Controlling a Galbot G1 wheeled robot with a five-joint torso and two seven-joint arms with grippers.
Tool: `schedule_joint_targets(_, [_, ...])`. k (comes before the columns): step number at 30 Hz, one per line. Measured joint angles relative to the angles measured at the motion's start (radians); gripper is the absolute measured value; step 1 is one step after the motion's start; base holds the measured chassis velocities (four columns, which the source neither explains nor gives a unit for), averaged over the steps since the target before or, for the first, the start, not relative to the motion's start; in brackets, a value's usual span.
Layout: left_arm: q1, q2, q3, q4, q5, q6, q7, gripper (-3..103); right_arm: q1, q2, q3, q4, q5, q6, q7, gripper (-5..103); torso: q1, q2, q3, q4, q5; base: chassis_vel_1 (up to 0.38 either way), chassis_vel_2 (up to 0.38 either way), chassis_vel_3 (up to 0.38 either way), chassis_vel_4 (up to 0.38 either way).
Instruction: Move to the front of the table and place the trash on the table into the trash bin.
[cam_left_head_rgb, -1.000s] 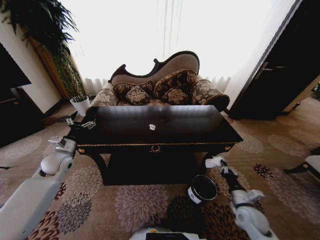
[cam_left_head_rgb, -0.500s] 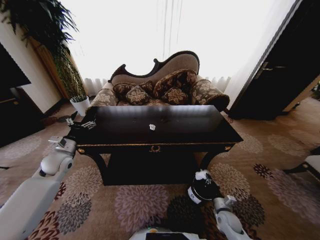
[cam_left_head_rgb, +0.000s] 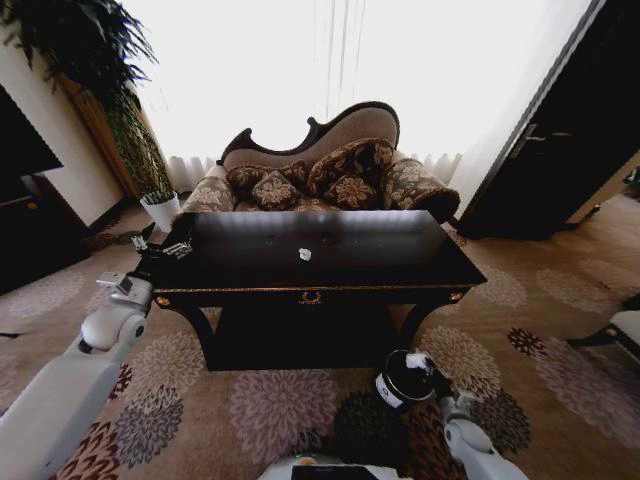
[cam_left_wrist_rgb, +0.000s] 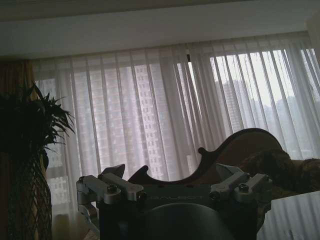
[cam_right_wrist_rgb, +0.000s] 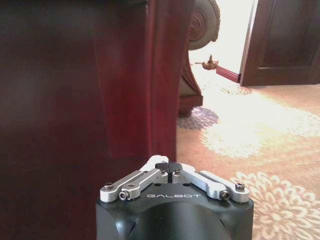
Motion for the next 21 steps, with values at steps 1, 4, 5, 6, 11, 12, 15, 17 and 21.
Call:
schedule_joint_targets(1, [0.000, 0.000, 0.000, 0.000, 0.000, 0.000, 0.000, 100, 0.009, -0.002, -0.004, -0.021, 0.001, 0.001, -0.005, 0, 0.000, 0.000, 0.000, -0.0001, 0.0001, 0.000, 0.000, 0.000, 0.000])
schedule_joint_targets(4, [0.000, 0.000, 0.000, 0.000, 0.000, 0.000, 0.000, 100, 0.026, -0.003, -0.010, -0.064, 0.003, 0.005, -0.015, 0, 0.000, 0.000, 0.000, -0.0002, 0.0001, 0.000, 0.000, 0.000, 0.000])
schedule_joint_targets(5, [0.000, 0.000, 0.000, 0.000, 0.000, 0.000, 0.000, 100, 0.029, -0.002, -0.011, -0.072, 0.005, 0.005, -0.016, 0, 0.000, 0.000, 0.000, -0.0001, 0.0000, 0.000, 0.000, 0.000, 0.000])
schedule_joint_targets(6, [0.000, 0.000, 0.000, 0.000, 0.000, 0.000, 0.000, 100, 0.029, -0.002, -0.011, -0.072, 0.005, 0.005, -0.016, 0, 0.000, 0.000, 0.000, -0.0001, 0.0000, 0.000, 0.000, 0.000, 0.000])
schedule_joint_targets(11, [0.000, 0.000, 0.000, 0.000, 0.000, 0.000, 0.000, 100, 0.034, 0.002, -0.011, -0.079, 0.010, 0.005, -0.023, 0, 0.000, 0.000, 0.000, -0.0001, 0.0002, 0.000, 0.000, 0.000, 0.000])
schedule_joint_targets(12, [0.000, 0.000, 0.000, 0.000, 0.000, 0.000, 0.000, 100, 0.032, 0.002, -0.011, -0.077, 0.010, 0.005, -0.025, 0, 0.000, 0.000, 0.000, -0.0001, 0.0000, 0.000, 0.000, 0.000, 0.000])
schedule_joint_targets(15, [0.000, 0.000, 0.000, 0.000, 0.000, 0.000, 0.000, 100, 0.025, 0.003, -0.010, -0.073, 0.010, 0.006, -0.036, 2, 0.000, 0.000, 0.000, -0.0001, 0.0000, 0.000, 0.000, 0.000, 0.000])
schedule_joint_targets(17, [0.000, 0.000, 0.000, 0.000, 0.000, 0.000, 0.000, 100, 0.023, 0.003, -0.011, -0.073, 0.007, 0.009, -0.040, 8, 0.000, 0.000, 0.000, -0.0002, 0.0000, 0.000, 0.000, 0.000, 0.000])
schedule_joint_targets(21, [0.000, 0.000, 0.000, 0.000, 0.000, 0.000, 0.000, 100, 0.019, 0.009, -0.015, -0.069, -0.004, 0.010, -0.041, 24, 0.000, 0.000, 0.000, -0.0001, 0.0000, 0.000, 0.000, 0.000, 0.000])
